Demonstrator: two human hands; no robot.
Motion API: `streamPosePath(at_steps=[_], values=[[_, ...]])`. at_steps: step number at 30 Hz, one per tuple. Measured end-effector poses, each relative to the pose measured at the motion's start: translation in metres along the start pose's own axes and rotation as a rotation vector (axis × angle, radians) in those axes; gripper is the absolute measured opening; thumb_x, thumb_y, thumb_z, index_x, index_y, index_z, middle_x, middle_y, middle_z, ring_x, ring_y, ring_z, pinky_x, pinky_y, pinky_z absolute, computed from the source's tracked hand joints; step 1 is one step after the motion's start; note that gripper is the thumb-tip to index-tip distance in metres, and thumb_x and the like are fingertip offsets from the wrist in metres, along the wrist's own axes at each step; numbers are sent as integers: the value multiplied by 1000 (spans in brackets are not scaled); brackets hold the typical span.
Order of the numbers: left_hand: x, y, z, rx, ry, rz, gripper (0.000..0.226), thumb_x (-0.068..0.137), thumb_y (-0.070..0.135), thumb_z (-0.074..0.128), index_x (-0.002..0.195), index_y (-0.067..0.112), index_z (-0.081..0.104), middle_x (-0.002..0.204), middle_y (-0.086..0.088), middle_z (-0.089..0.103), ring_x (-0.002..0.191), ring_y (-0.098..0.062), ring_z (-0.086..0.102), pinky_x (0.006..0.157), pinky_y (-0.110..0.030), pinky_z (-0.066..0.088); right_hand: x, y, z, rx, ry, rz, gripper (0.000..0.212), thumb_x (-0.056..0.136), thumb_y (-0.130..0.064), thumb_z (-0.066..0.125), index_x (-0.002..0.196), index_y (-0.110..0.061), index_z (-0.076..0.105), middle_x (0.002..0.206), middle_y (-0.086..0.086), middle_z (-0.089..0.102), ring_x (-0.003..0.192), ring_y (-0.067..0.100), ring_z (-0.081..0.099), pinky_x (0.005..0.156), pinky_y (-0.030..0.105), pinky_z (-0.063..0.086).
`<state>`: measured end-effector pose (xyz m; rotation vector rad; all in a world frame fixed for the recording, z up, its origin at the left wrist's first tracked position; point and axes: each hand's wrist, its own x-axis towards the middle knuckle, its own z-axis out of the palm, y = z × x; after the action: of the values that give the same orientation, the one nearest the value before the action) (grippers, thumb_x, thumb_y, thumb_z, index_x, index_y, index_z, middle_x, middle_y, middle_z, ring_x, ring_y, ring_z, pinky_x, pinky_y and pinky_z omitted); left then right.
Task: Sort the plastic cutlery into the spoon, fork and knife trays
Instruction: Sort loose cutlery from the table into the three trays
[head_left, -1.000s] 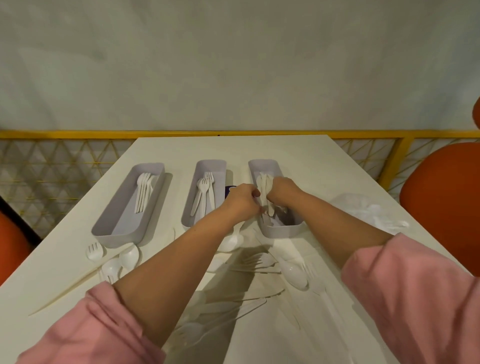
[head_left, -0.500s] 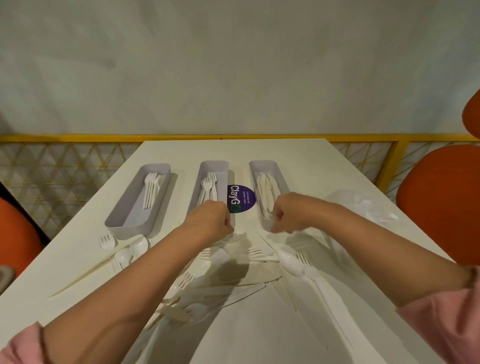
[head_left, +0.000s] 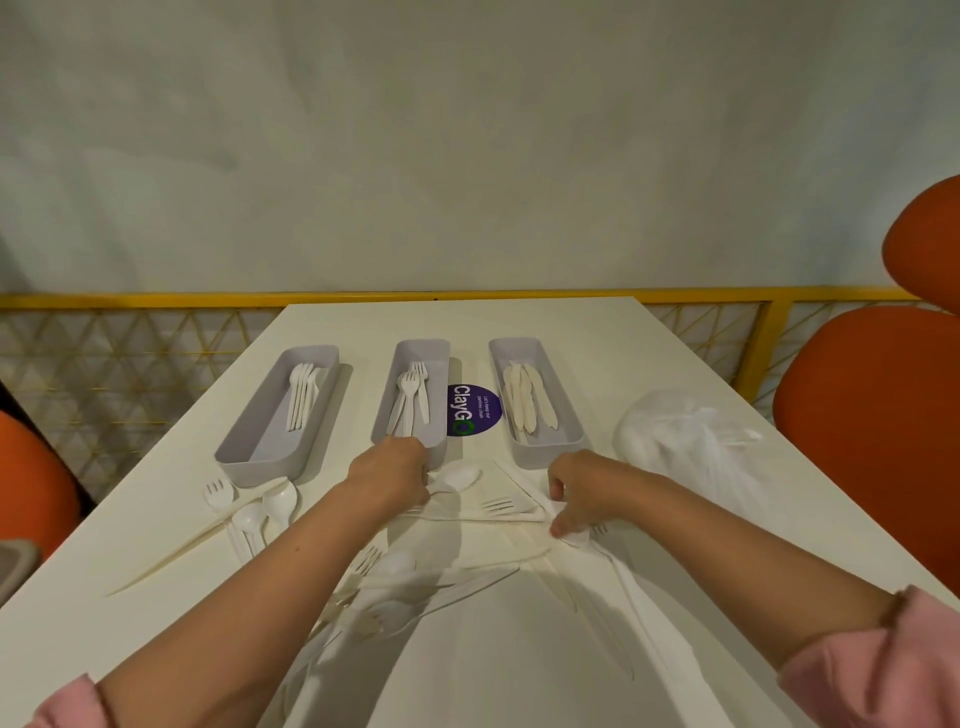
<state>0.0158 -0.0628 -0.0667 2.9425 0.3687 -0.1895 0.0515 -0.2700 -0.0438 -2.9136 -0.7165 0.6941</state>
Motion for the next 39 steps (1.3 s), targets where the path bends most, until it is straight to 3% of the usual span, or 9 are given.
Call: streamPosePath(at_steps=[4, 6, 11, 14, 19, 23, 29, 34, 39], values=[[-1, 0, -2, -64, 30, 36, 5, 86, 18, 57, 87, 13, 59, 90, -4, 59, 82, -23, 57, 68, -29, 44, 5, 3, 6, 69, 61, -10, 35, 87, -10, 60, 120, 1, 56, 105, 11, 58, 83, 18, 48, 53, 17, 31], [-4, 2, -7, -118, 80, 57, 12, 90, 23, 55, 84, 14, 50, 85, -3, 54, 77, -22, 50, 66, -28, 38, 5, 3, 3, 85, 129, -11, 30, 91, -7, 52, 120, -3, 55, 110, 9, 57, 84, 18, 47, 52, 14, 30], [-7, 8, -23, -406, 240, 137, 7, 96, 13, 40, 93, 12, 46, 86, -10, 62, 80, -29, 57, 70, -36, 46, -4, -4, -25, -44, 379, -8, 25, 92, -6, 46, 111, -11, 62, 109, 9, 62, 86, 23, 56, 69, 27, 42], [-7, 14, -33, -580, 273, 177, 15, 98, 10, 36, 99, 18, 48, 88, -7, 62, 77, -20, 56, 61, -22, 43, -12, -8, -45, -56, 466, -100, 28, 91, -5, 48, 111, -17, 65, 110, 5, 61, 95, 24, 58, 71, 28, 40], [-15, 26, -44, -823, 182, 192, 21, 99, 8, 37, 112, 13, 52, 83, -2, 62, 72, -10, 57, 60, -14, 42, -26, -19, -67, 137, 506, -353, 32, 93, 2, 42, 110, -13, 65, 98, 0, 51, 88, 15, 47, 71, 20, 37], [-25, 37, -46, -967, 54, 216, 23, 99, 9, 37, 98, 18, 58, 78, 3, 63, 65, -11, 61, 69, -26, 51, -20, -26, -66, 373, 597, -344, 17, 94, -5, 47, 104, -13, 59, 92, -5, 50, 70, 5, 45, 54, 9, 33], [-36, 41, -49, -1137, 12, 224, 30, 101, 13, 36, 90, 28, 59, 71, 0, 62, 53, -14, 49, 56, -25, 43, -3, -29, -65, 580, 774, -322, 14, 87, -8, 60, 88, -16, 50, 96, 3, 49, 83, 23, 57, 71, 31, 49], [-41, 37, -50, -1147, -9, 264, 19, 101, 22, 38, 96, 18, 56, 72, -2, 49, 57, -12, 35, 53, -22, 29, 7, -36, -63, 751, 740, -263, 29, 88, -10, 61, 108, -21, 43, 106, 6, 51, 78, 20, 57, 53, 17, 43], [-39, 21, -51, -1032, -11, 201, 16, 98, 20, 43, 108, 15, 55, 77, -1, 50, 61, -10, 39, 52, -18, 35, 12, -45, -60, 802, 657, -246, 32, 93, -19, 54, 123, -17, 41, 84, -2, 49, 56, 8, 53, 47, 13, 41]])
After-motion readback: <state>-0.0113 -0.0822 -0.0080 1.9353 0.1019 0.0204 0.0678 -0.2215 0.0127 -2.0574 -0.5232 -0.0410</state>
